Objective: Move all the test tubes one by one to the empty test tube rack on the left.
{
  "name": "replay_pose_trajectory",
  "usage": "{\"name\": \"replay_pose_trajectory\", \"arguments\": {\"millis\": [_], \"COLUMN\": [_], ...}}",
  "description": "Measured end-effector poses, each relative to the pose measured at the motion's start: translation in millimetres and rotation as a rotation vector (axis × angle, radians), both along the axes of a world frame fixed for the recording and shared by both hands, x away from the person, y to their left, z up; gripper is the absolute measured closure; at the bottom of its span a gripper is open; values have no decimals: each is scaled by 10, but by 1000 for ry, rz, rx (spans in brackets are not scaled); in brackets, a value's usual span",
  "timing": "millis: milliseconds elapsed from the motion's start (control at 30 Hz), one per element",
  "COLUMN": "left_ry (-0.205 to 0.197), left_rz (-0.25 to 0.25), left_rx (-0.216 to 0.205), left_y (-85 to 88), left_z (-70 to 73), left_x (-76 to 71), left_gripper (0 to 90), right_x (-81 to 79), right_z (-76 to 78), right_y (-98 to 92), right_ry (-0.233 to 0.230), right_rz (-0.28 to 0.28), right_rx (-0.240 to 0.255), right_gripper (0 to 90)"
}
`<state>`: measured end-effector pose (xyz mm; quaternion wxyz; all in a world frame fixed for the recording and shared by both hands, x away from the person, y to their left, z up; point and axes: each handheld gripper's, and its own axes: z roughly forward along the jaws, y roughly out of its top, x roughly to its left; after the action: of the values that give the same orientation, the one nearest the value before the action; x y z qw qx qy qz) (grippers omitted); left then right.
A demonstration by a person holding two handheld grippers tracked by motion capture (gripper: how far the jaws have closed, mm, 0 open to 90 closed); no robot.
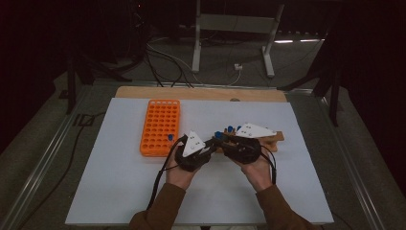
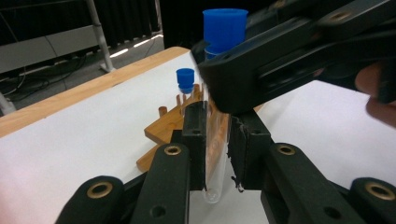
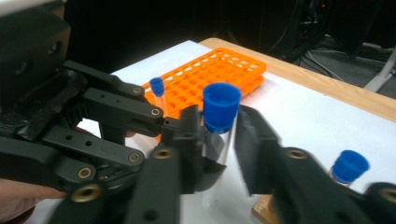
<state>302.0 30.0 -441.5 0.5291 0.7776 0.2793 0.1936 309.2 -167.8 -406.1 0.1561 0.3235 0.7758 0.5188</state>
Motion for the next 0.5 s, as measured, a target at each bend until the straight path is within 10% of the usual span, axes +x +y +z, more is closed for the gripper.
{"name": "replay_pose_trajectory", "arguments": {"millis": [500], "left_ry": [5], "left_rz": [66], "left_rx": [-32], "left_y": [294], "left_z": [109], "left_x": [30], "left_gripper": [788], "right_x": [-6], "right_z": [26], "right_y": [-271], "right_ry": [-50], "right_rz": [-141], "right_rx": [-21], "right_gripper": [76]}}
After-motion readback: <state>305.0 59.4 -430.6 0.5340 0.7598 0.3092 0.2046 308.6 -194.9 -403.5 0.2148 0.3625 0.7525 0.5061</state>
